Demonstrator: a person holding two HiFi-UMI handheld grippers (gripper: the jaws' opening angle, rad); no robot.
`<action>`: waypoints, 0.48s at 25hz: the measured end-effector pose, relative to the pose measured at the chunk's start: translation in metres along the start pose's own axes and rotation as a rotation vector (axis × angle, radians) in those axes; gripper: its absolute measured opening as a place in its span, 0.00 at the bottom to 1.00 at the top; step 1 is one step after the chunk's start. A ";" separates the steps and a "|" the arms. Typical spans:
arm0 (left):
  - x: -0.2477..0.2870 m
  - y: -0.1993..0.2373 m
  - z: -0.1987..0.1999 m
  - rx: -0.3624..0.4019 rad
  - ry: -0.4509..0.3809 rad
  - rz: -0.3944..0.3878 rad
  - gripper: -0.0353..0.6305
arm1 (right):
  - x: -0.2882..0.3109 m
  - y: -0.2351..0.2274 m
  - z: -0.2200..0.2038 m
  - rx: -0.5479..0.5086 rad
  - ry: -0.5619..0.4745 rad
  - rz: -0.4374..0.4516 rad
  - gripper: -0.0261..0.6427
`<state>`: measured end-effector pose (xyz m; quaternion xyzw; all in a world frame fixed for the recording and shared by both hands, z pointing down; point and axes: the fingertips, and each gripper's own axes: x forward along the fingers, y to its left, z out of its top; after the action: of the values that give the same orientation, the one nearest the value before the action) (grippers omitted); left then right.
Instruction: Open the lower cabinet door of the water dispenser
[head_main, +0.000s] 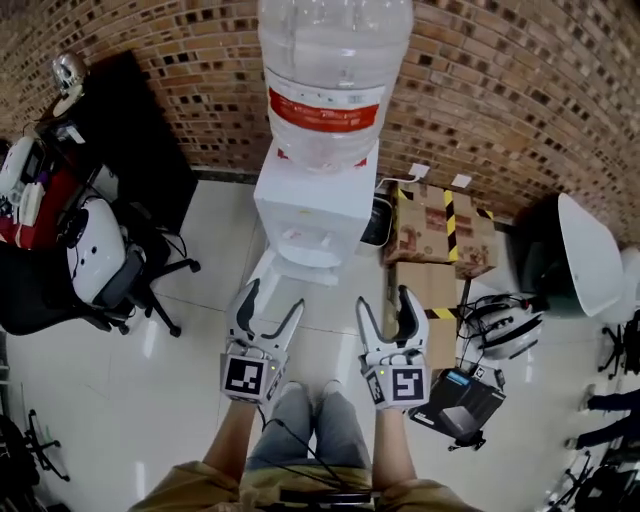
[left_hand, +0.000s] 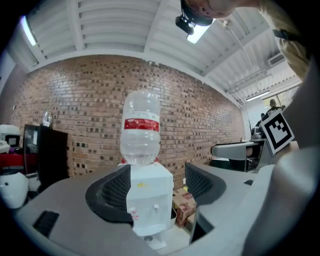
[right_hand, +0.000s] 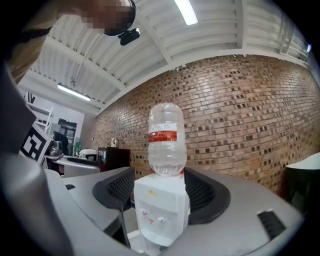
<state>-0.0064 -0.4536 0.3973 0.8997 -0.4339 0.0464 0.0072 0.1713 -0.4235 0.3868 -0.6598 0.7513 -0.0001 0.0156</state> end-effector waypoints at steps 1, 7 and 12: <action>-0.009 0.000 0.021 0.007 0.009 -0.008 0.55 | -0.003 0.005 0.026 -0.006 -0.003 -0.001 0.55; -0.057 0.009 0.132 -0.014 -0.045 0.033 0.54 | -0.024 0.026 0.139 0.097 -0.027 0.029 0.54; -0.076 0.015 0.178 0.002 -0.098 0.091 0.53 | -0.039 0.029 0.183 0.048 -0.048 0.008 0.54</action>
<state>-0.0515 -0.4129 0.2126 0.8803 -0.4741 0.0031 -0.0171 0.1520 -0.3773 0.2043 -0.6560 0.7531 -0.0023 0.0495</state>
